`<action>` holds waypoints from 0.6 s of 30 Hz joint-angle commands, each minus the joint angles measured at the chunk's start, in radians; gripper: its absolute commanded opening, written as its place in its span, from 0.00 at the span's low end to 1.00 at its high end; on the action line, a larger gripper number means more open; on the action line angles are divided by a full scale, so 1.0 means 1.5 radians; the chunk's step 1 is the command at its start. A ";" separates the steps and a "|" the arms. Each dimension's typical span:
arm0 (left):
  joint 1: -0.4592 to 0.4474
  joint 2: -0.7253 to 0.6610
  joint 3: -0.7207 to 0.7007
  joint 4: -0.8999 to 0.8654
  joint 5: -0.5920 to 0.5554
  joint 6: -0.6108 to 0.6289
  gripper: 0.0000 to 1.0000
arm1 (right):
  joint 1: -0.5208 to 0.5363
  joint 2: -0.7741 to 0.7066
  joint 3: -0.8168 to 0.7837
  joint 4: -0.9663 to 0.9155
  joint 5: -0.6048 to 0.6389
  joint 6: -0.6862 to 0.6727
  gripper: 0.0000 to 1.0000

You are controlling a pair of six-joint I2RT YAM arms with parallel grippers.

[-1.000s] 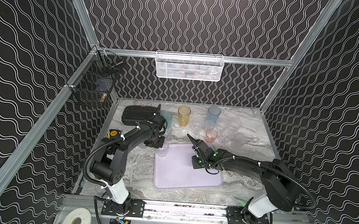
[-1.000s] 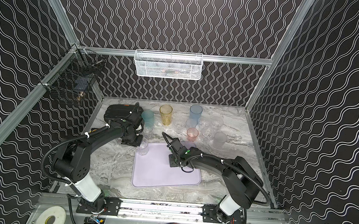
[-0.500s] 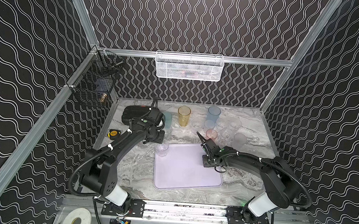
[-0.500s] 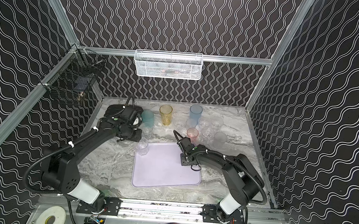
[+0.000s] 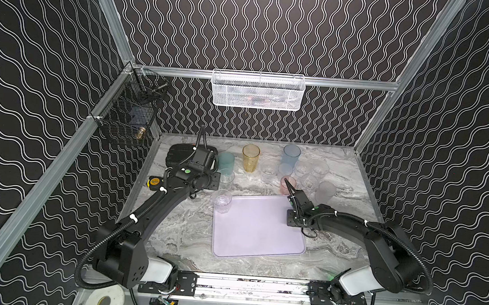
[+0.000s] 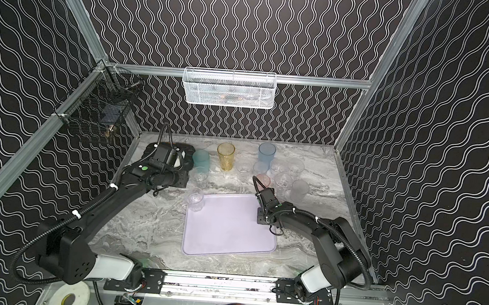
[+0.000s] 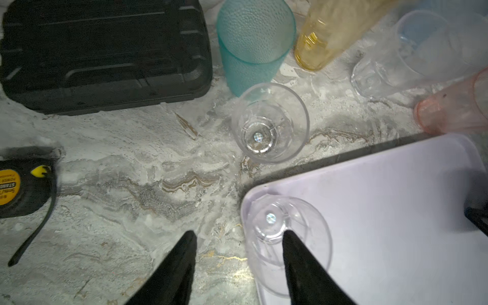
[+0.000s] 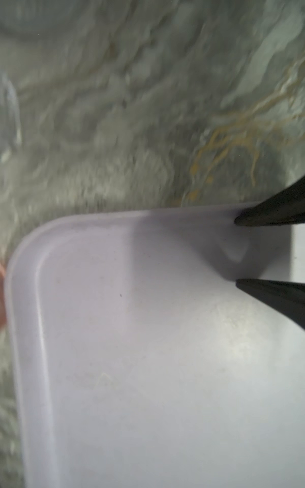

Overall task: Place the glasses into the tray
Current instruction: Place the glass on the tray, then move the tray to the center of the table.

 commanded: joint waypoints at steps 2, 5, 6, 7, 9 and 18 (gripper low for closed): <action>0.027 -0.009 -0.016 0.072 0.015 -0.035 0.60 | -0.031 -0.005 -0.019 -0.117 0.029 0.013 0.35; 0.038 0.003 -0.017 0.081 0.033 -0.033 0.61 | -0.046 -0.018 -0.028 -0.119 0.025 0.010 0.35; 0.040 0.008 -0.018 0.086 0.039 -0.034 0.60 | -0.046 -0.023 -0.025 -0.117 0.017 0.008 0.36; 0.041 0.012 -0.021 0.090 0.044 -0.037 0.61 | -0.046 -0.027 -0.019 -0.118 0.006 0.007 0.36; 0.047 0.021 -0.027 0.106 0.063 -0.044 0.61 | -0.044 -0.031 0.013 -0.131 -0.014 0.009 0.37; 0.095 0.135 -0.004 0.194 0.234 -0.120 0.59 | 0.030 -0.020 0.158 -0.103 -0.087 0.034 0.40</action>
